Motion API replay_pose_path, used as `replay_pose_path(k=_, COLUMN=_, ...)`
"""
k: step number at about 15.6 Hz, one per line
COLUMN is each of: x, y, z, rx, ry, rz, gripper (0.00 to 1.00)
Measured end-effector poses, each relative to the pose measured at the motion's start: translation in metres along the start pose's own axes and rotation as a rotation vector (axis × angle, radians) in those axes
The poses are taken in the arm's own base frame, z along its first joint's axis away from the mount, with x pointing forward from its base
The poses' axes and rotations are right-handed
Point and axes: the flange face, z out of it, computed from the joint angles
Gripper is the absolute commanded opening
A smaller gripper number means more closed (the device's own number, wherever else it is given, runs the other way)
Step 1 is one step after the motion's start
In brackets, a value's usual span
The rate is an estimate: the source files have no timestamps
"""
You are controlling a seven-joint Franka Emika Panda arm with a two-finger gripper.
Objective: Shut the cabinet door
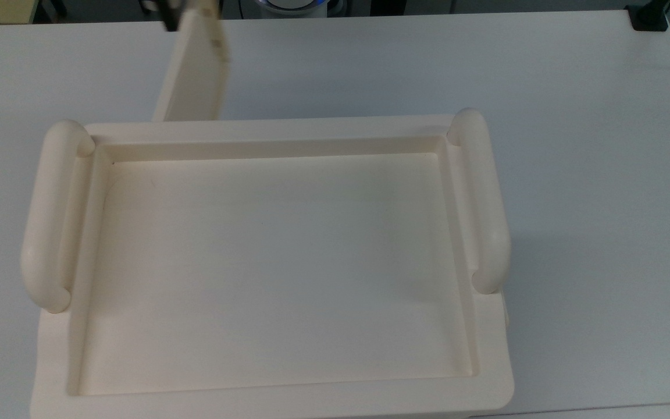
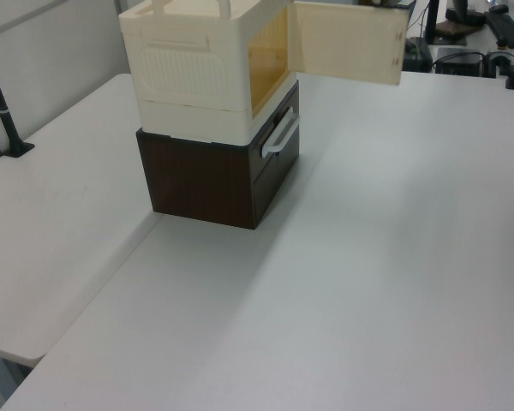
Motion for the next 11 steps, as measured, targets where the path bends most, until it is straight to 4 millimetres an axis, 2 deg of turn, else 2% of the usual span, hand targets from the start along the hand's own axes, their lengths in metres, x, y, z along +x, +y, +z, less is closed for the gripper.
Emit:
replay_pose_path(k=2, x=0.005, y=-0.035, z=0.004, rx=0.032, ry=-0.002, rz=-0.034, gripper=0.00)
replay_pose_path(k=4, x=0.008, y=-0.052, z=0.011, rx=0.043, ry=-0.010, rz=-0.047, gripper=0.00)
replay_pose_path(k=11, x=0.022, y=-0.052, z=0.035, rx=0.044, ry=0.010, rz=-0.049, gripper=0.00)
